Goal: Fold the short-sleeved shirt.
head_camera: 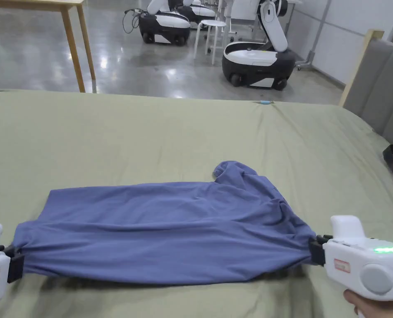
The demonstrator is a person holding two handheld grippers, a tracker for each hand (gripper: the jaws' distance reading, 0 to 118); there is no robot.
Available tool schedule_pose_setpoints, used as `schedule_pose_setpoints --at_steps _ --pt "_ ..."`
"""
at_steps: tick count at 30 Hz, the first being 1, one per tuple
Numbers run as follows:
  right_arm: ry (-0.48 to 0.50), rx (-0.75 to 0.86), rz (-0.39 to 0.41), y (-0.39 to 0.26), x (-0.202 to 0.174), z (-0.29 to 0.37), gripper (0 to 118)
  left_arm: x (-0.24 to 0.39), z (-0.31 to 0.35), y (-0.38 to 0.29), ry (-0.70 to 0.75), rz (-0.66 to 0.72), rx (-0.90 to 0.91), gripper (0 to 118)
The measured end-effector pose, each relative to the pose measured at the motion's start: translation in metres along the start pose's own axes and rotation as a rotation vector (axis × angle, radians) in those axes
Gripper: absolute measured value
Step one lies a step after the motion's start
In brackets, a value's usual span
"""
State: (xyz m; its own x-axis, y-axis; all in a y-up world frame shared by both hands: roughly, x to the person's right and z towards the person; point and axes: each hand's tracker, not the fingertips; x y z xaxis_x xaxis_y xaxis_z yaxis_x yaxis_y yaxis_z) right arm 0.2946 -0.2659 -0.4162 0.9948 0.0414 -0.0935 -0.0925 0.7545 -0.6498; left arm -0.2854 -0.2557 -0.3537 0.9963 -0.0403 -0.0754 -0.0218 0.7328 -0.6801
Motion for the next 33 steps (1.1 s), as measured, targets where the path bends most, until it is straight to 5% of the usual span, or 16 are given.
schedule_pose_setpoints --at_steps 8,17,18,19,20,21,22,26,33 --pt "0.062 0.096 -0.041 0.004 0.016 0.102 5 -0.027 0.072 0.007 -0.086 -0.033 0.067 1" --pt "0.079 -0.085 -0.152 -0.108 0.015 0.064 5 -0.035 0.039 -0.083 -0.108 0.059 -0.122 4" --pt "0.062 -0.068 -0.146 -0.115 0.014 0.065 9 -0.033 0.04 -0.087 -0.093 0.065 -0.111 14" --pt "0.051 -0.02 -0.146 -0.116 0.015 0.07 26 -0.033 0.043 -0.09 -0.089 0.077 -0.098 37" --pt "0.046 0.03 -0.148 -0.113 0.013 0.076 68 -0.034 0.049 -0.089 -0.086 0.095 -0.079 92" --pt "0.01 0.075 -0.142 -0.106 0.011 0.086 100 -0.034 0.055 -0.085 -0.085 0.098 -0.074 118" --pt "0.015 0.121 -0.133 -0.098 0.009 0.094 118 -0.031 0.062 -0.081 -0.081 0.093 -0.061 117" --pt "0.062 0.395 -0.094 -0.049 -0.021 0.123 118 -0.003 0.095 -0.044 -0.073 0.02 0.213 118" --pt "0.07 0.503 -0.036 0.003 -0.097 0.091 118 0.043 0.069 -0.004 0.034 -0.063 0.537 117"
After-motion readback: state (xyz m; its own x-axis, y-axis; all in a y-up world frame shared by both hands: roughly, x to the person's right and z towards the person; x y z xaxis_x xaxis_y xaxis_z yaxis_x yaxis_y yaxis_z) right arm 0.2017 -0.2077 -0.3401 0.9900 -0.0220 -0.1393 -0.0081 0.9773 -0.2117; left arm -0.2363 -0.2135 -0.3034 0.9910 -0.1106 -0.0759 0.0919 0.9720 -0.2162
